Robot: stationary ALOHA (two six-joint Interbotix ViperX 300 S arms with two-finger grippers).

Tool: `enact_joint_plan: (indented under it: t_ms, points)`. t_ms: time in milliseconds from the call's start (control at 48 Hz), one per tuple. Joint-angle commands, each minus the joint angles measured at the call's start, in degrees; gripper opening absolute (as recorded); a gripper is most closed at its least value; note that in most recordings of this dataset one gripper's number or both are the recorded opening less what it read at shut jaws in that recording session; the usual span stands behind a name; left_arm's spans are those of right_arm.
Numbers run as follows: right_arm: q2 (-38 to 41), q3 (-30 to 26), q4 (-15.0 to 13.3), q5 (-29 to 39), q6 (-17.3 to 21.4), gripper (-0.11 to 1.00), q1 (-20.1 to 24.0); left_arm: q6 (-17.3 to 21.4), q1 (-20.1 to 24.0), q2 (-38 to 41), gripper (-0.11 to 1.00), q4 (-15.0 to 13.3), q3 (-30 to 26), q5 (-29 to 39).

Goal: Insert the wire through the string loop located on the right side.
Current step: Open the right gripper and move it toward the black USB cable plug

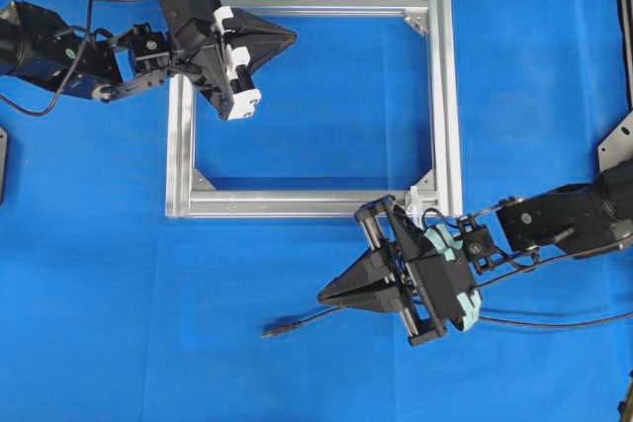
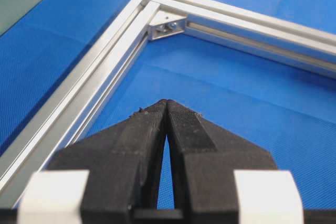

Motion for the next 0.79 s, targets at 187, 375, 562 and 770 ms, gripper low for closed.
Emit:
enact_joint_plan:
  t_ms: [187,375,562,770]
  points:
    - [-2.6,-1.2,-0.3,1.9,0.3,-0.06,0.5,0.8,-0.2,-2.5,0.00,1.3,-1.0,2.4]
    - [-2.6,-1.2,-0.4,2.0,1.1,-0.06,1.3,1.0,-0.3,-2.5,0.00,1.5,-1.1,2.4]
    - [-2.6,-1.2,-0.4,2.0,3.7,-0.06,1.7,1.3,-0.3,-2.5,0.00,1.5,-1.0,2.4]
    - [-2.6,-1.1,-0.2,2.1,5.6,0.21,1.7,1.4,-0.3,-2.5,0.00,1.5,-1.1,2.4]
